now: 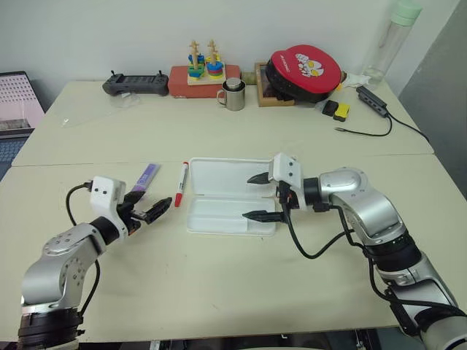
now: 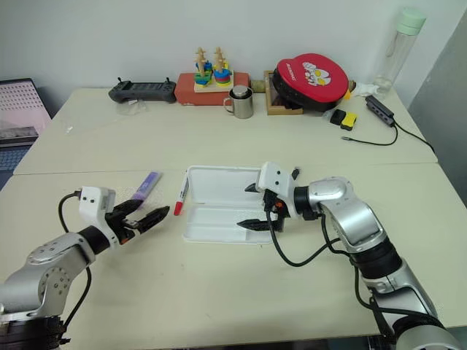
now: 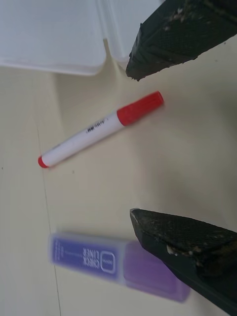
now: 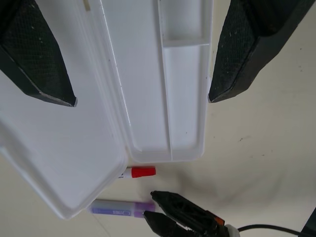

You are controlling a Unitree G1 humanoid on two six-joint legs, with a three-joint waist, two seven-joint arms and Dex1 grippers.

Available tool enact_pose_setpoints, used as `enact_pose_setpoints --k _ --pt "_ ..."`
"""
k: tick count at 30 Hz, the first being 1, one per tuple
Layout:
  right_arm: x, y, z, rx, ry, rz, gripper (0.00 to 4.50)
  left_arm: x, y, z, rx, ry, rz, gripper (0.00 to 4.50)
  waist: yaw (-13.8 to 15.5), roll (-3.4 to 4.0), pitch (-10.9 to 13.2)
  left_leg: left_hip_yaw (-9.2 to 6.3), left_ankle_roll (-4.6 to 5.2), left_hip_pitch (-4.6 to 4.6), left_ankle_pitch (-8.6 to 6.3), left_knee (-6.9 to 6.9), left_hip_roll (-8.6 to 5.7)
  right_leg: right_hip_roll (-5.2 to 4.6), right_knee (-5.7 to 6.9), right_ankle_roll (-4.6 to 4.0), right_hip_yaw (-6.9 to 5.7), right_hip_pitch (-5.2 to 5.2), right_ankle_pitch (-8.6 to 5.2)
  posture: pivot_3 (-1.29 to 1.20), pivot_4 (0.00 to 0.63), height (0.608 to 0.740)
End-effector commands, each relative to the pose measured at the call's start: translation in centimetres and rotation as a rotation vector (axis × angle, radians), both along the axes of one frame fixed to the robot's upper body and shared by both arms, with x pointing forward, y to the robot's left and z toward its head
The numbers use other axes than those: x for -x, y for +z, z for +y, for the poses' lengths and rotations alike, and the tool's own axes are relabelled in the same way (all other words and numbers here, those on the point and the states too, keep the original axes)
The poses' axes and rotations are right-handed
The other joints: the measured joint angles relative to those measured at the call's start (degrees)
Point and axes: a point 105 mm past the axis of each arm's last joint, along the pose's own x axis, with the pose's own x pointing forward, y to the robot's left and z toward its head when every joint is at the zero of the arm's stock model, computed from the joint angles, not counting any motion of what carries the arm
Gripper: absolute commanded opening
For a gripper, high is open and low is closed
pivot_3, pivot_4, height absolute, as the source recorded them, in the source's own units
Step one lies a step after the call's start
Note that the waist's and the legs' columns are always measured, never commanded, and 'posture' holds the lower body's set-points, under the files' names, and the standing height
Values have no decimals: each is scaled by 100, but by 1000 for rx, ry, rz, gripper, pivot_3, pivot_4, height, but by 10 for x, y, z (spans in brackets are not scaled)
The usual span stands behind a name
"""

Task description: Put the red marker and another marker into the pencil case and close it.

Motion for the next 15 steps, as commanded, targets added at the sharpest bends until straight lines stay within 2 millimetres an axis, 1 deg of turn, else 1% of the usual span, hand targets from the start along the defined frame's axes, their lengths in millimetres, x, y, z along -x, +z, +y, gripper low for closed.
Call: enact_pose_setpoints --k 1,3,5,9,15 --pt "3 26 4 -57 11 -74 4473 -5 5 -8 -14 -17 -19 4500 -5 0 0 1 0 0 0 0 0 0 0 0 0 0 0 0 150 740" --pt "2 30 4 -74 5 -75 4473 -7 -5 -10 -66 -23 11 4500 -7 0 0 0 0 0 0 0 1 0 1 0 0 -1 0 0 150 740" --pt "1 36 4 -93 -1 -77 4473 -10 -13 -9 -112 -11 31 4500 -7 1 -1 1 0 1 0 0 0 0 2 0 0 -1 0 0 150 740" --pt "1 48 4 -142 -10 -83 4473 -17 -13 0 -126 35 26 4500 -6 0 -1 0 0 1 0 0 0 0 3 0 -2 -2 0 0 150 740" --pt "0 55 3 -160 -19 -91 4473 -21 -18 -3 -126 30 33 4500 -4 -3 -3 1 0 1 0 1 -1 0 4 1 -2 -2 2 0 150 740"
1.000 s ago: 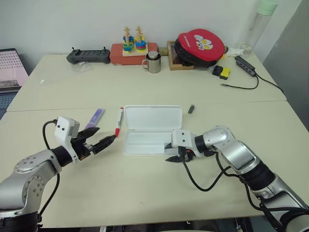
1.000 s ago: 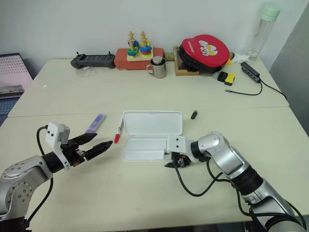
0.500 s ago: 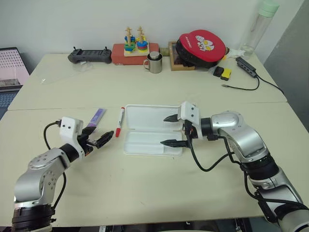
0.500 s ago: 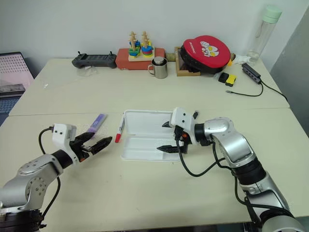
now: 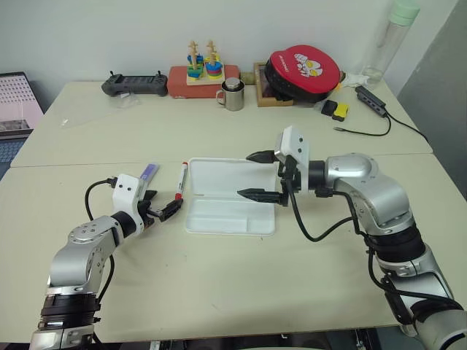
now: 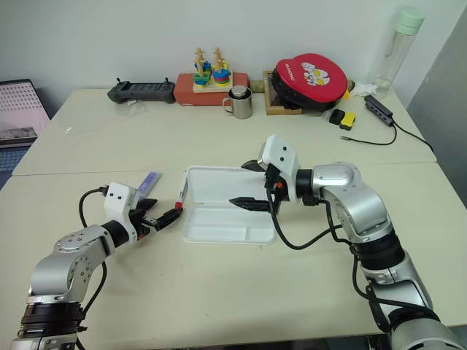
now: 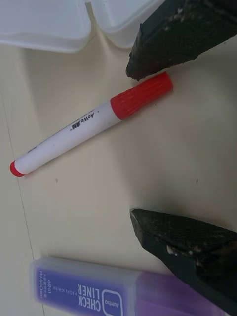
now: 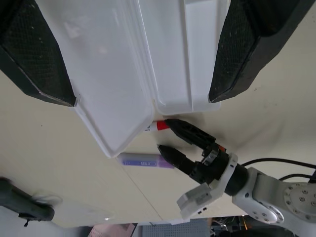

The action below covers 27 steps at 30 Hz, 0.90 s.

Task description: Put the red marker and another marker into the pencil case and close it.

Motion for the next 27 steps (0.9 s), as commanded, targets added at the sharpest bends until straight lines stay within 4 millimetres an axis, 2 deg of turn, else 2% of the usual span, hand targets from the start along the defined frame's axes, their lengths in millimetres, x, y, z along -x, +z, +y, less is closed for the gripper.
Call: enact_pose_setpoints --k 1,2,3,4,8,15,21,23,27 --pt "5 17 1 -34 14 -57 4473 -5 2 -1 -14 0 -20 4500 2 0 0 0 0 0 0 0 0 0 0 0 0 0 0 0 150 740" --pt "4 18 1 -37 11 -59 4473 -5 2 -1 -12 -1 -22 4500 2 0 -1 0 0 0 0 0 0 0 0 0 0 0 0 0 150 740" --pt "4 19 0 -42 9 -62 4500 -6 2 -1 -10 -2 -24 4120 1 0 -1 0 0 0 0 1 0 0 1 0 0 0 0 0 150 740" --pt "4 21 0 -46 6 -65 4500 -6 2 -1 -8 -3 -25 4032 0 0 -1 1 0 0 0 2 0 0 1 0 1 1 0 0 150 740" --pt "3 26 -1 -68 4 -76 4500 -6 1 -2 2 -11 -31 3219 2 0 -1 1 0 0 0 2 0 0 2 0 0 0 1 0 150 740" --pt "14 52 6 -182 61 -74 4500 -10 5 -3 5 -7 -48 1893 3 -1 -2 -1 0 0 0 3 0 0 2 0 0 0 1 0 150 740" --pt "17 54 6 -199 70 -55 4500 -12 6 -2 -1 -1 -55 684 0 -2 -2 -2 0 -1 0 3 0 0 2 0 1 0 1 0 150 740" --pt "17 53 5 -194 71 -42 4500 -13 6 0 -20 9 -61 456 0 -2 -2 -1 0 -1 0 3 -1 0 2 0 1 0 2 0 150 740" --pt "17 54 4 -193 77 -35 4500 -17 8 6 -34 52 -78 424 -1 -2 -2 -1 0 0 0 3 0 0 2 0 0 0 2 0 150 740"
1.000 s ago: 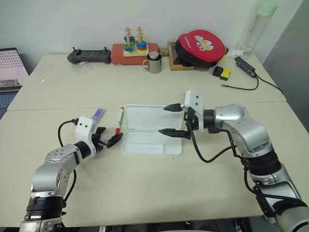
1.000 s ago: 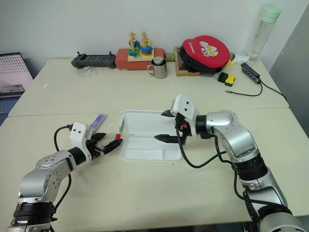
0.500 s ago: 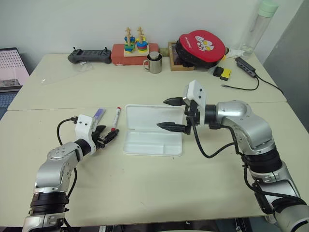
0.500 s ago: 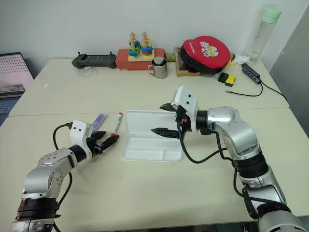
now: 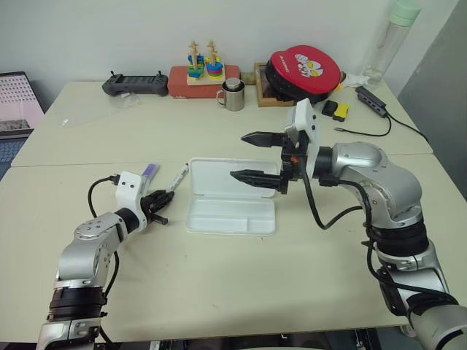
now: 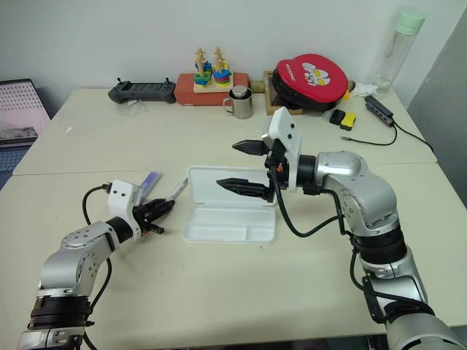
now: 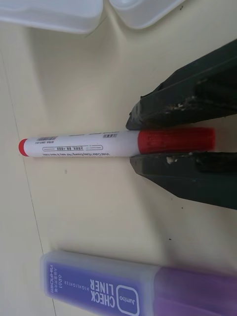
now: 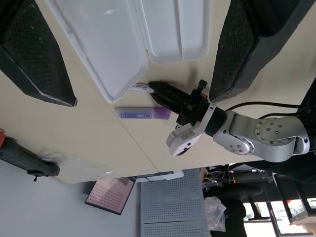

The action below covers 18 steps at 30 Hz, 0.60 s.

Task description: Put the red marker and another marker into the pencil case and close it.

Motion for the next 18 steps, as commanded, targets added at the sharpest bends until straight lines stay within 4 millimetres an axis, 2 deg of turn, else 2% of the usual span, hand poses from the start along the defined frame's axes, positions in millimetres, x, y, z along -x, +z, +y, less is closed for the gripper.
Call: enact_pose_setpoints --k 1,4,6,9,11,13,14,16,18 --pt "6 20 -1 -33 16 -69 4500 -8 12 9 -19 58 -65 424 -2 0 0 0 0 0 0 0 0 0 0 0 0 0 0 0 150 740" --pt "6 25 -3 -49 15 -78 4500 -17 38 23 63 142 -171 423 1 0 0 1 0 -1 0 2 0 0 0 0 0 0 0 0 150 740" --pt "9 28 -5 -53 38 -70 4500 -18 73 21 167 118 -300 423 1 -2 0 -1 0 -3 0 5 0 0 1 0 -2 -1 0 0 150 740" --pt "24 25 -14 -30 108 -35 4500 -8 124 -2 287 -61 -449 423 14 -5 -2 -6 0 -11 0 13 0 -2 0 0 -2 -2 1 0 150 740" --pt "28 21 -20 -5 123 -20 4500 3 142 -24 274 -228 -472 423 14 -6 -3 -6 0 -12 0 20 -1 -4 -1 2 0 0 2 0 150 740" --pt "26 17 -26 21 100 -14 4500 18 141 -51 196 -437 -420 423 -2 -9 -5 -9 0 -17 -1 20 -1 -5 -6 3 4 1 2 0 150 740" --pt "24 17 -30 29 81 -15 4500 27 132 -66 122 -560 -364 423 -4 -9 -5 -5 0 -14 0 16 -1 -5 -5 3 6 2 2 0 150 740" --pt "21 17 -35 35 55 -19 4500 40 104 -82 -50 -725 -258 423 -4 -2 -8 0 0 -10 0 9 -1 -5 -6 3 8 1 2 0 150 740" --pt "20 17 -38 40 40 -26 4500 48 75 -85 -234 -854 -166 423 -6 0 -9 6 0 -3 0 2 2 -2 -8 3 7 2 2 0 150 740"
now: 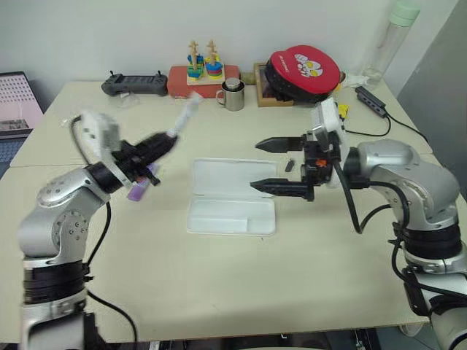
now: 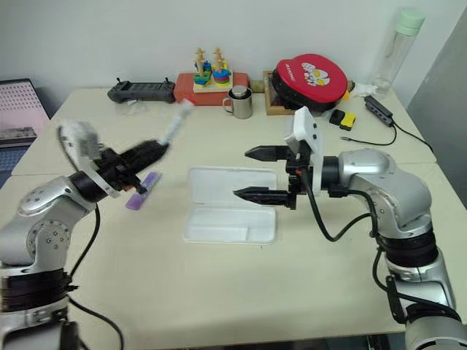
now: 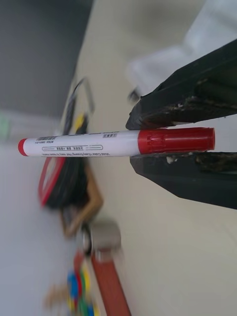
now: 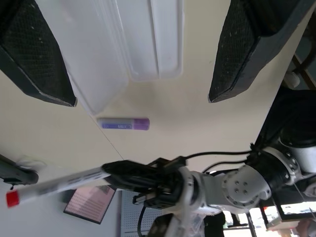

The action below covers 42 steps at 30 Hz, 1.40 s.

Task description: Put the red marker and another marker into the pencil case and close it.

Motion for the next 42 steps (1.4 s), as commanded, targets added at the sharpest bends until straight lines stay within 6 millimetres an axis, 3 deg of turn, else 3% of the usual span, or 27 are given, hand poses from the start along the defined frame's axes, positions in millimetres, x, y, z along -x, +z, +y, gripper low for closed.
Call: enact_pose_setpoints --k 1,5,12,19,20,25,28,34,37,40,42 --pt "2 11 -7 -14 -20 -55 4500 19 -50 -15 -331 -233 54 423 -2 7 -3 4 0 4 0 -7 -1 1 0 0 0 0 0 0 150 740" --pt "4 8 -5 -5 -29 -57 4500 10 -67 -15 -454 -333 38 423 7 6 -2 6 0 1 0 -6 2 5 0 -1 -5 -4 1 0 150 740" --pt "11 0 -5 12 -35 -51 4500 -15 -72 -23 -545 -395 -31 423 25 4 -3 2 1 -8 0 7 -6 0 0 2 -10 -2 3 0 150 740" --pt "18 -14 -6 42 -43 -25 4500 -23 -81 -25 -582 -412 -22 423 7 4 -3 4 1 -12 0 7 -4 1 1 2 -10 -7 3 0 150 740" --pt "18 -15 -6 43 -44 -24 4500 -23 -82 -25 -583 -412 -19 1121 5 3 -3 4 1 -10 0 7 -4 1 4 2 -9 -7 3 0 150 740" --pt "18 -15 -7 41 -48 -23 4500 -22 -79 -25 -547 -401 -12 2155 8 3 -3 2 1 -11 0 10 -4 2 4 2 -10 -6 3 0 150 740" --pt "18 -15 -6 40 -43 -17 4500 -20 -68 -26 -463 -384 -9 2875 8 3 -3 1 1 -11 0 11 -4 2 4 2 -10 -7 3 0 150 740" --pt "19 -7 -5 -11 -13 -8 4500 -13 5 -30 -34 -259 4 4013 6 3 -3 -3 1 -14 0 15 -3 1 5 2 -7 -7 3 0 150 740" --pt "19 0 -2 -50 6 -5 4500 -21 29 -16 126 -120 -8 4471 6 3 -3 -4 1 -13 0 21 -3 1 9 2 -3 -5 3 0 150 740" --pt "11 9 5 -88 -7 -25 4500 -35 52 19 322 146 -57 4471 6 3 -3 -4 1 -12 0 39 -3 2 12 2 -4 -3 3 0 150 740" --pt "5 14 9 -108 -21 -39 4500 -41 54 44 394 321 -67 4471 3 3 -4 -5 1 -13 0 43 -2 3 14 2 -6 -3 3 0 150 740"
